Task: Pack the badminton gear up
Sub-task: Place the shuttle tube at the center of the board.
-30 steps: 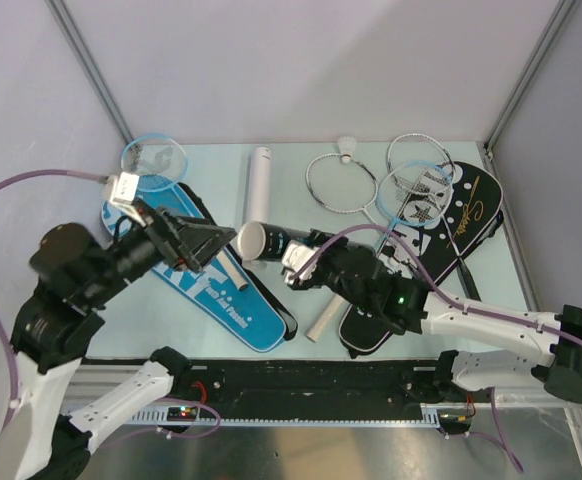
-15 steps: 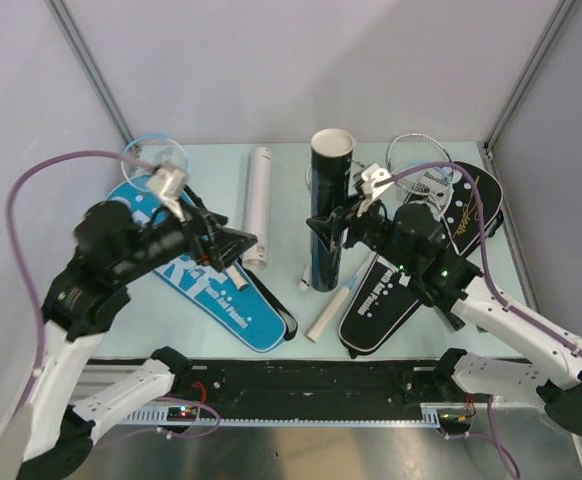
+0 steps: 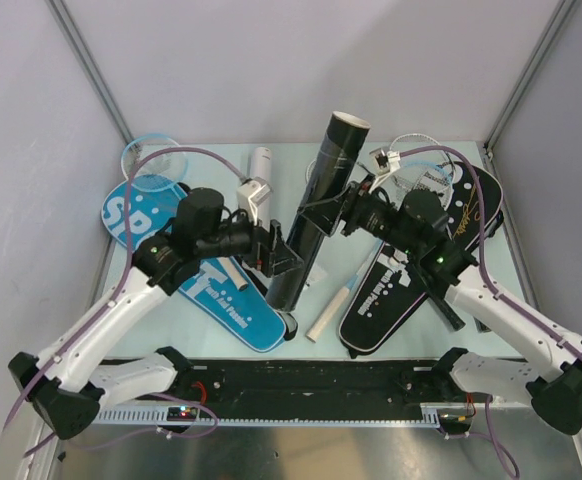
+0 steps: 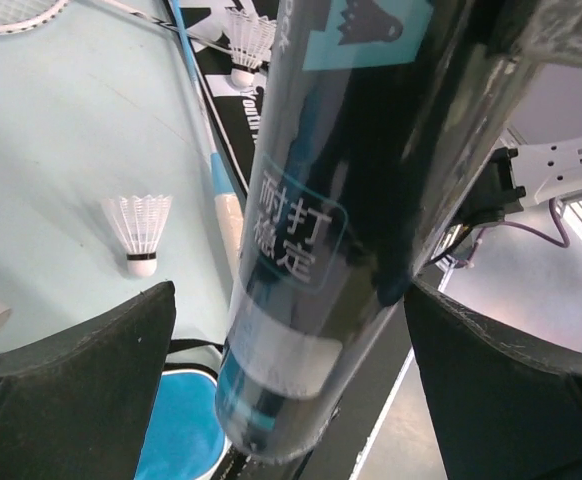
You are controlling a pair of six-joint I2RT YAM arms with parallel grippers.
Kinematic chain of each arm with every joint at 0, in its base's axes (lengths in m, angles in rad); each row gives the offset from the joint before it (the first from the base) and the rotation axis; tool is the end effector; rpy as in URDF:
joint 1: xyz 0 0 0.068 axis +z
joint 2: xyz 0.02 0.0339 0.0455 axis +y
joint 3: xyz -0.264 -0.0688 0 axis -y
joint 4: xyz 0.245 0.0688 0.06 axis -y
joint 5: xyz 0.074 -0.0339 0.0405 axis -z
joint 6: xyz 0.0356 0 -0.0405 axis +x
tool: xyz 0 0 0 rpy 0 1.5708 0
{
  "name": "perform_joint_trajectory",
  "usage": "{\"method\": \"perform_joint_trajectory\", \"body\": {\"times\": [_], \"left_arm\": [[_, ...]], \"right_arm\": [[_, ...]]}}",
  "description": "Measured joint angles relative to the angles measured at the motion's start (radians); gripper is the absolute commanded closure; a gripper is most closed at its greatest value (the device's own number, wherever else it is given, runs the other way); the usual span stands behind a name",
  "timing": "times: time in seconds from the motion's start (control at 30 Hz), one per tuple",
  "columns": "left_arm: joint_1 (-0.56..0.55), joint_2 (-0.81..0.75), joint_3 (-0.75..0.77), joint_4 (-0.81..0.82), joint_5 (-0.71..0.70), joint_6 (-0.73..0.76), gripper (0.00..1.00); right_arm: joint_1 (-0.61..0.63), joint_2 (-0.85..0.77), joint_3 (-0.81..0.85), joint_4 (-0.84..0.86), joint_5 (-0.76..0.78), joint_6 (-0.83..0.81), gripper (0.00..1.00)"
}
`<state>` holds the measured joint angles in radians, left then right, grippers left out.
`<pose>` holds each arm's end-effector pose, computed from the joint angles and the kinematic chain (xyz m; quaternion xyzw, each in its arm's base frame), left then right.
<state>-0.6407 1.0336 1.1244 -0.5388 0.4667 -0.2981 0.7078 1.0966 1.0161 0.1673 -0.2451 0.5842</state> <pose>0.1658 -0.1436 0.3765 0.2617 0.7905 -0.4089 0.3734 0.1894 0.1734 0.3979 -0.1314 0.6638 0.5064 0.5344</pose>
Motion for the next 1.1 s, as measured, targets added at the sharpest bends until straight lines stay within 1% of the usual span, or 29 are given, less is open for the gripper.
{"method": "perform_joint_trajectory", "body": {"times": [0.1,0.2,0.3,0.43,0.47,0.6,0.67,0.7,0.8,0.93,1.1], "left_arm": [[-0.008,0.036,-0.007,0.036,0.013,-0.002,0.06],[-0.011,0.066,-0.008,0.07,0.021,-0.006,0.14],[-0.011,0.086,-0.008,0.095,0.027,-0.008,0.25],[-0.012,0.103,-0.008,0.114,0.006,-0.006,0.41],[-0.013,0.109,-0.008,0.117,0.0,-0.005,0.43],[-0.011,0.143,-0.008,0.138,-0.023,-0.016,0.53],[-0.009,0.165,-0.008,0.151,-0.027,-0.024,0.57],[-0.008,0.179,-0.006,0.158,-0.031,-0.026,0.59],[-0.003,0.216,-0.003,0.17,-0.047,-0.035,0.62],[0.011,0.242,-0.003,0.182,-0.069,-0.058,0.67],[0.047,0.281,-0.003,0.194,-0.129,-0.103,0.74]], "right_arm": [[-0.006,0.016,0.0,0.033,-0.017,0.037,0.78],[-0.02,0.03,-0.005,0.065,-0.026,0.066,0.75],[-0.038,0.045,-0.018,0.101,-0.033,0.092,0.63],[-0.077,0.074,-0.027,0.125,-0.045,0.129,0.51],[-0.09,0.085,-0.028,0.132,-0.056,0.139,0.48],[-0.134,0.122,-0.034,0.161,-0.105,0.17,0.25],[-0.156,0.138,-0.037,0.167,-0.121,0.182,0.17],[-0.163,0.144,-0.039,0.166,-0.122,0.185,0.15],[-0.19,0.152,-0.051,0.146,-0.111,0.198,0.12],[-0.226,0.152,-0.055,0.103,-0.091,0.223,0.12],[-0.27,0.152,-0.055,0.084,-0.074,0.25,0.11]]}}
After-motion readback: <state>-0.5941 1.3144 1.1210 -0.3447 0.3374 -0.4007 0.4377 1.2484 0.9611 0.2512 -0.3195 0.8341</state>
